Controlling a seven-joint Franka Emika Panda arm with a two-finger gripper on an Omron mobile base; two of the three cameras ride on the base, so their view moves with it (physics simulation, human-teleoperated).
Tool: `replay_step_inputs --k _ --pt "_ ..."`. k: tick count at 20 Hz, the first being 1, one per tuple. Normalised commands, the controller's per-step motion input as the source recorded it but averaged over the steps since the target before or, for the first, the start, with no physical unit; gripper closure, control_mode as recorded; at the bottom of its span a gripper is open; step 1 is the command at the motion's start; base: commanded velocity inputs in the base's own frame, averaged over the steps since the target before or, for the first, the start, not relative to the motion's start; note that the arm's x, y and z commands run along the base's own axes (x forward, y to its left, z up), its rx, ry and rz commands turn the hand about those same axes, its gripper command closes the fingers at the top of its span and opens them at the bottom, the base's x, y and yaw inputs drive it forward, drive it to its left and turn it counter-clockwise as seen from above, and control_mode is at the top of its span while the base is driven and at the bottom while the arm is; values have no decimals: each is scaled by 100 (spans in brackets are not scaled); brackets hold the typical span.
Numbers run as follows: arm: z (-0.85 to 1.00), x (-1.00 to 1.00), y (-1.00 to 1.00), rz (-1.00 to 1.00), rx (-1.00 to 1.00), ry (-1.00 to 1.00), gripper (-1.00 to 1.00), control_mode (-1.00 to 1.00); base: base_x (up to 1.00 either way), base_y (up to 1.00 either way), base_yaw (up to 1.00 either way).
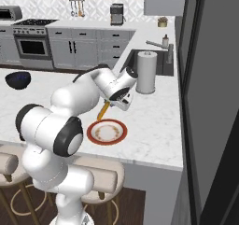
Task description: Start the toaster. Once the lever pops up, take the bread to the plate on the dining counter.
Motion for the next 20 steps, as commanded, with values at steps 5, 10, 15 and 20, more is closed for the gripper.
replay_step_inputs --k 5,10,15,20 --pt "-18 0 0 0 0 11 100 -100 0 0 0" --pt "-35 0 0 0 0 2 100 -100 0 0 0" --pt "-34 0 0 0 0 0 100 -100 0 0 0" --pt "-24 0 3 0 0 1 100 -100 0 0 0"
